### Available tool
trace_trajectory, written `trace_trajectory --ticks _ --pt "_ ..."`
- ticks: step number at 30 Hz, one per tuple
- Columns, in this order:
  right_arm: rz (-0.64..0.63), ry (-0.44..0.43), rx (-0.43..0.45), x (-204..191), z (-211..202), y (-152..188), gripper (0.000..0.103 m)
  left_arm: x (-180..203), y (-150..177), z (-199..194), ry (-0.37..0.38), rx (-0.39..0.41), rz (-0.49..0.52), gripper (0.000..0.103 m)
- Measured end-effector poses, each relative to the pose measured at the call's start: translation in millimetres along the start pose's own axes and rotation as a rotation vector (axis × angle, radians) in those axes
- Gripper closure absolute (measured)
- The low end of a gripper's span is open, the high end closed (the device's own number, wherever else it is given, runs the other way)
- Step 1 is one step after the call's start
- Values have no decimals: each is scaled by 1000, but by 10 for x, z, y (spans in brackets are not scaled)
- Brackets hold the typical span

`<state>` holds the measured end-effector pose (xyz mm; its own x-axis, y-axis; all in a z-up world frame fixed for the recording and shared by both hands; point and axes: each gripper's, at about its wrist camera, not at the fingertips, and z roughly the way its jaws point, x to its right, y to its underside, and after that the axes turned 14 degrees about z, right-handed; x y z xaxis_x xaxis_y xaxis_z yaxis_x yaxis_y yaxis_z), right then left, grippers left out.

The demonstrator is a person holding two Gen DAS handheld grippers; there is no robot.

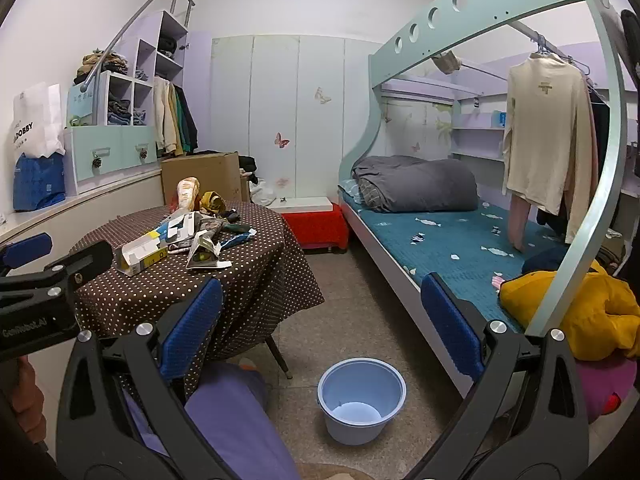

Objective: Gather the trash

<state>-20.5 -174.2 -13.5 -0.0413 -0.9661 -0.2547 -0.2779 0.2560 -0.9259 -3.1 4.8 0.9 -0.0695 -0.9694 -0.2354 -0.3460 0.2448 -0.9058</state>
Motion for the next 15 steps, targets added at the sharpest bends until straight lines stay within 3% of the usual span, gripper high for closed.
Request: trace_trajectory --ticks 15 --pt "10 3 -10 -5 32 -2 6 15 23 68 2 -29 5 4"
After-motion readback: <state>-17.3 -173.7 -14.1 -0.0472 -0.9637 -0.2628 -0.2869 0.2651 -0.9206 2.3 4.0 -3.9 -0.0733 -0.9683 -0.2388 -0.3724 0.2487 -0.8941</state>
